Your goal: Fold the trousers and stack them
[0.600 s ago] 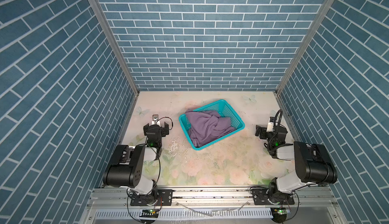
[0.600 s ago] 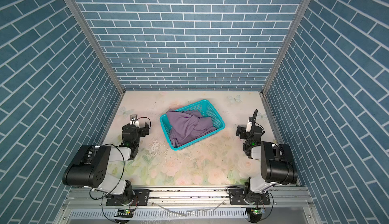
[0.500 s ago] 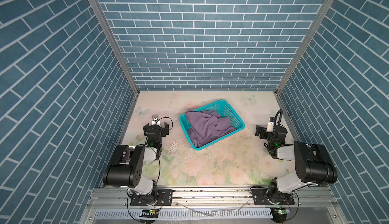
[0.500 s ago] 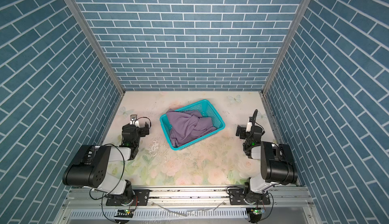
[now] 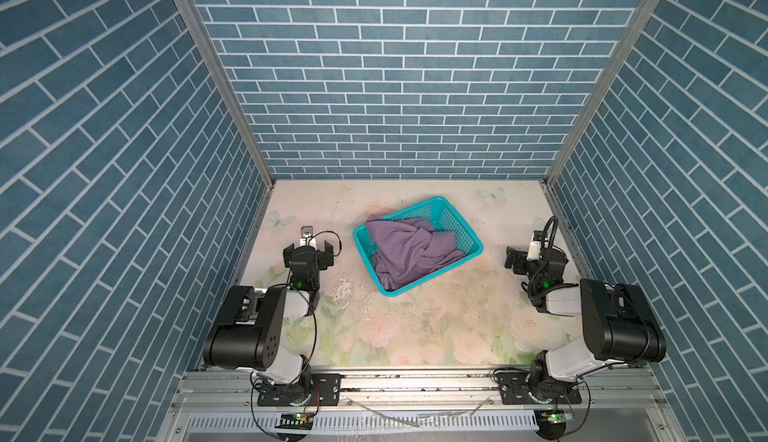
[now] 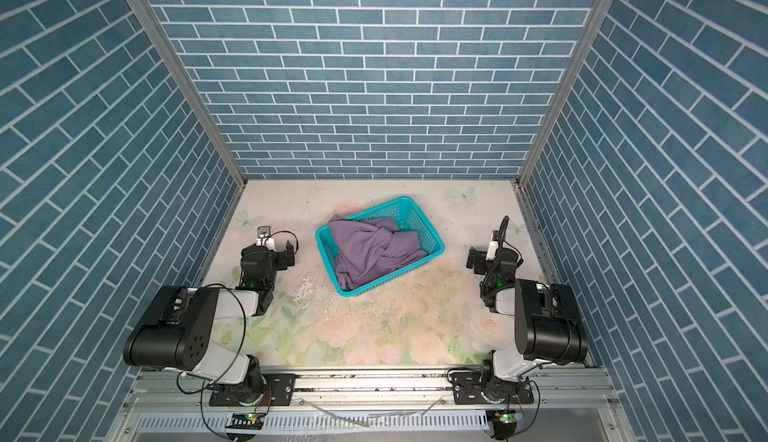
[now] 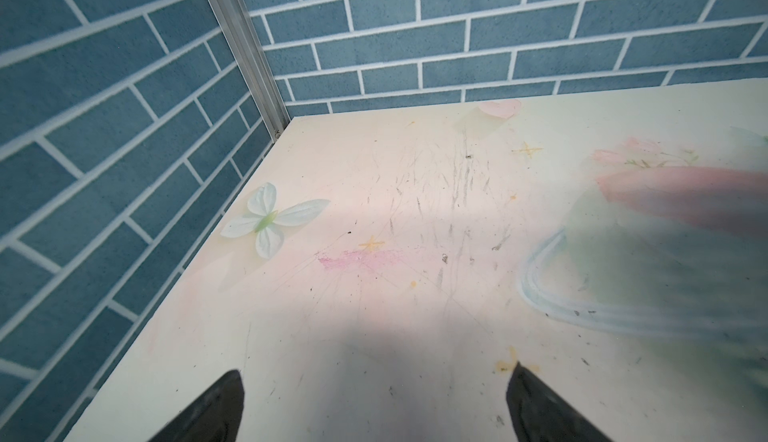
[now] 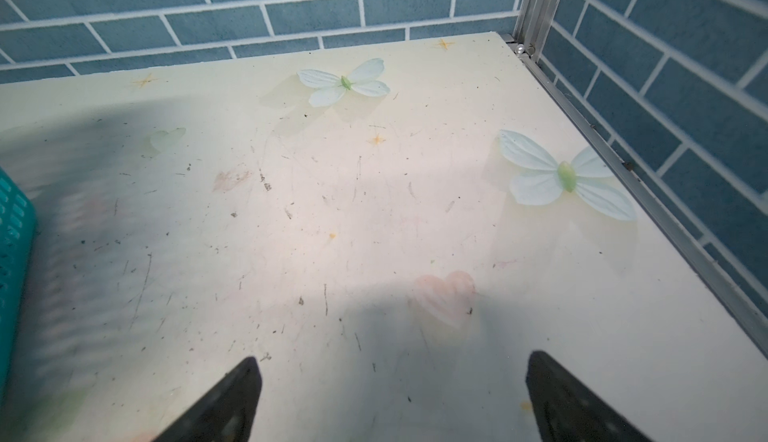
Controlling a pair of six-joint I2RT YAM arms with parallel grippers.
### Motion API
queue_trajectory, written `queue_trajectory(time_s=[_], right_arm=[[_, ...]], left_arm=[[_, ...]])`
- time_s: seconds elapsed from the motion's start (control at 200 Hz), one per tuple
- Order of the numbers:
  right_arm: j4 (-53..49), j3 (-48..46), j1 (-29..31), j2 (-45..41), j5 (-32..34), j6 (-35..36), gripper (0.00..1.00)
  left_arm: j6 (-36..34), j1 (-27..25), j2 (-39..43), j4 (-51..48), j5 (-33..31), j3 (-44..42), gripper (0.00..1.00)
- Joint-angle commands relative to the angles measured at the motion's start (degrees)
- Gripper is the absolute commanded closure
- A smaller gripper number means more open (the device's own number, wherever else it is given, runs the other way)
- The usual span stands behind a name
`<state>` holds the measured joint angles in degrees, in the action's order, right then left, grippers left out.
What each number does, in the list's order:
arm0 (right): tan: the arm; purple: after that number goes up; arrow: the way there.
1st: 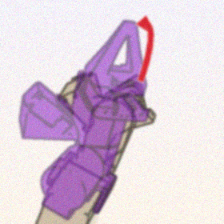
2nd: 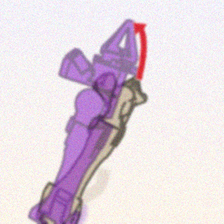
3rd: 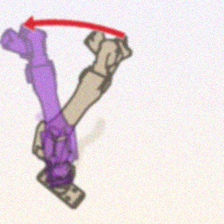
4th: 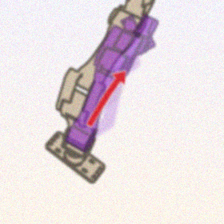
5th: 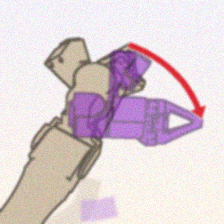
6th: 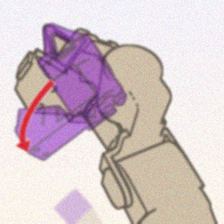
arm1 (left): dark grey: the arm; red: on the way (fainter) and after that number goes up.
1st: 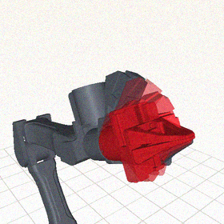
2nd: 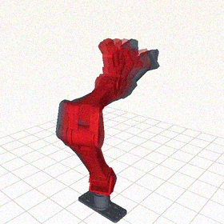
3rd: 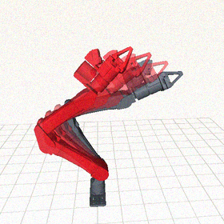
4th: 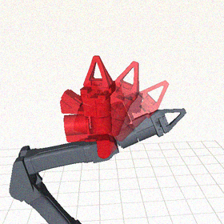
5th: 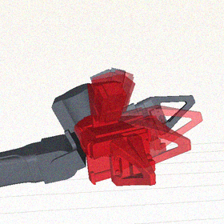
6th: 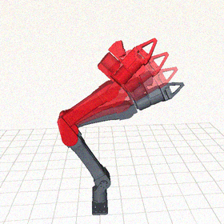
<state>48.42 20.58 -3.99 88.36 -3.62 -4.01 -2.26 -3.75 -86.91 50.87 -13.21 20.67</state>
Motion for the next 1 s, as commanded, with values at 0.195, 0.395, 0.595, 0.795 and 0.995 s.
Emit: queue_trajectory(time_s=[0.195,0.395,0.595,0.795,0.995], right_arm=[[0.70,2.19,0.20,0.02,1.21,0.58,0.01],[-7.70,3.27,0.80,-7.44,7.86,-0.64,0.01],[-25.92,5.68,5.14,-22.31,21.77,-4.63,0.01],[-41.08,10.53,14.93,-33.54,30.69,-7.97,0.01],[-62.40,24.87,20.01,-25.92,23.56,-14.84,0.01]], left_arm=[[-0.52,-0.04,-0.63,-0.33,0.01,0.91,0.01],[-1.15,-1.32,4.53,-7.41,-2.95,2.47,0.01],[11.53,-1.94,15.98,-26.25,-19.95,9.43,0.01],[39.95,-1.96,20.94,-70.64,-29.06,28.75,0.01],[41.90,-1.87,27.91,-77.02,-21.37,30.98,0.03]])
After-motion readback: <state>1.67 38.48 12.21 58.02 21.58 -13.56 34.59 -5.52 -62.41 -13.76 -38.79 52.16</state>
